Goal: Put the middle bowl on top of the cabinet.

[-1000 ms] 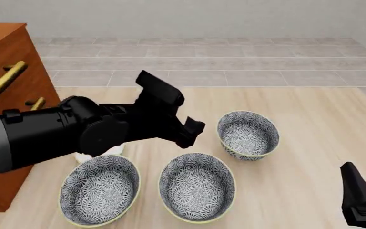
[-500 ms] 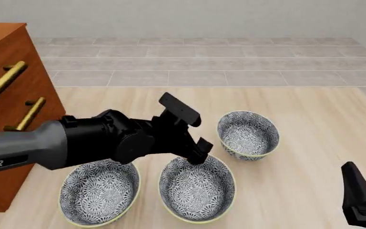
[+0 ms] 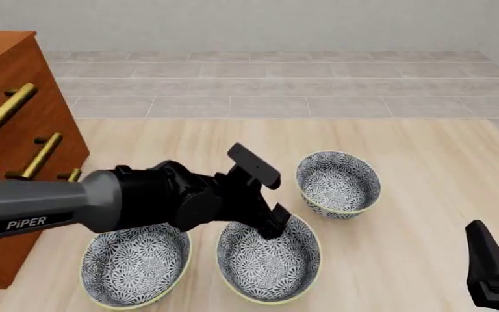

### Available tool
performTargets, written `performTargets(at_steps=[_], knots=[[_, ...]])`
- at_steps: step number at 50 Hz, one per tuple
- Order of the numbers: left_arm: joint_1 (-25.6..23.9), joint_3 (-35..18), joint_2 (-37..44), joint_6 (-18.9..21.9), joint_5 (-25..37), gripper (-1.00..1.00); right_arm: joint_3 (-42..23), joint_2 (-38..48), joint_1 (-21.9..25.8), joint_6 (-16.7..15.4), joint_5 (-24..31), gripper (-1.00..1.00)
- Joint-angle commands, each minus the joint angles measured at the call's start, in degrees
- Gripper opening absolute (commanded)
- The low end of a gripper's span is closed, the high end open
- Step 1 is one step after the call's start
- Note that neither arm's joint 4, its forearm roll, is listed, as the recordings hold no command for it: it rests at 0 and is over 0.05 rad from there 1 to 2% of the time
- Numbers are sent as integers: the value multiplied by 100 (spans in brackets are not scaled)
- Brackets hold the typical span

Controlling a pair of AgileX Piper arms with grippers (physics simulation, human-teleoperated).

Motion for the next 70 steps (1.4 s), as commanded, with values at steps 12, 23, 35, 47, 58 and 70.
performTargets(at_steps=[12,23,35,47,58,70], knots=[[314,290,217,53,-276,100,-1,1,15,-18,1,100],[345,467,344,-34,-453,100,-15,-1,2,-11,12,100],[373,727,499,-80,-684,100,9,-4,4,-19,-12,100],[390,923,627,-135,-857,100,1,-3,4,-18,-4,100],[353,964,657,-205,-892,100,4,3,6,-19,-13,100],[487,964,424,-275,-911,-100,-3,3,-6,-20,-6,100]])
